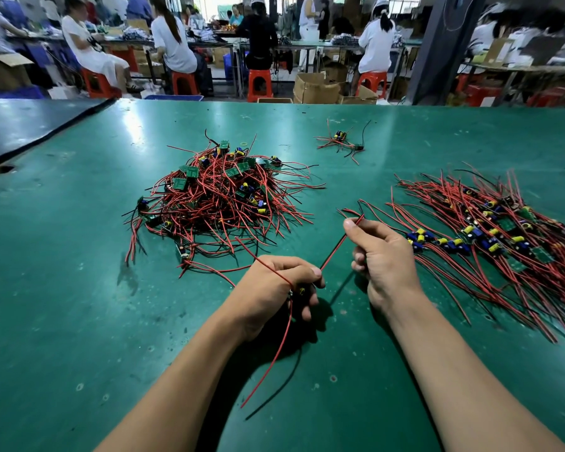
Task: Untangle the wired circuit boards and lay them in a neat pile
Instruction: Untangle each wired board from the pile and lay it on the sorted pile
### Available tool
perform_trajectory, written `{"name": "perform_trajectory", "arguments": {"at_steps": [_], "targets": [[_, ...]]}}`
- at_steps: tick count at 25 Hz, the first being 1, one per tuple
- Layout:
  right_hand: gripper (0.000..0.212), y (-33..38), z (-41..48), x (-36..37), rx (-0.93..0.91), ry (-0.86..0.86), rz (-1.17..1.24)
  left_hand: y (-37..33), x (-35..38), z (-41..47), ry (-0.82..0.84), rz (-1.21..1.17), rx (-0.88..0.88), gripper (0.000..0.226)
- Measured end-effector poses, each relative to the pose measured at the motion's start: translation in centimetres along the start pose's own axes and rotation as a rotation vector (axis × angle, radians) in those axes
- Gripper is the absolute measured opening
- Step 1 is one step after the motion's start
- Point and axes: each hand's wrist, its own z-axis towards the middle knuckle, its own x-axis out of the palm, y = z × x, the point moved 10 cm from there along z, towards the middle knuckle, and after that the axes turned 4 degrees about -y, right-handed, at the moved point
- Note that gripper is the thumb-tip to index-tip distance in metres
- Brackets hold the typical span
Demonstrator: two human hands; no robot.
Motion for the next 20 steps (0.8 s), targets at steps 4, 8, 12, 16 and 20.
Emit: {"name": "perform_trajectory", "arguments": {"at_steps": [4,8,12,16,20], "targets": [[0.022,0.0,-0.1,-0.1,0.010,-0.031,0.040,0.0,0.0,-0.2,0.013,-0.006,-0.006,0.026],[0.016,-0.2,-0.1,-0.2,0.073,-0.037,0.083,0.0,0.0,-0.1,0.015,-0.001,-0.002,0.026],[0.017,-1.1,-0.5,0.3,0.205,0.000,0.108,0.3,-0.3,-0.1,0.005,-0.021,-0.016,0.025],[0.035,-1.2,-0.7,0.8,0.210,0.056,0.062,0.0,-0.8,0.1,-0.068,-0.066,0.000,0.018],[0.045,-1.4,-0.6,1.1,0.168,0.089,-0.031,0.2,-1.4,0.6,-0.150,-0.255,-0.022,0.032]]}}
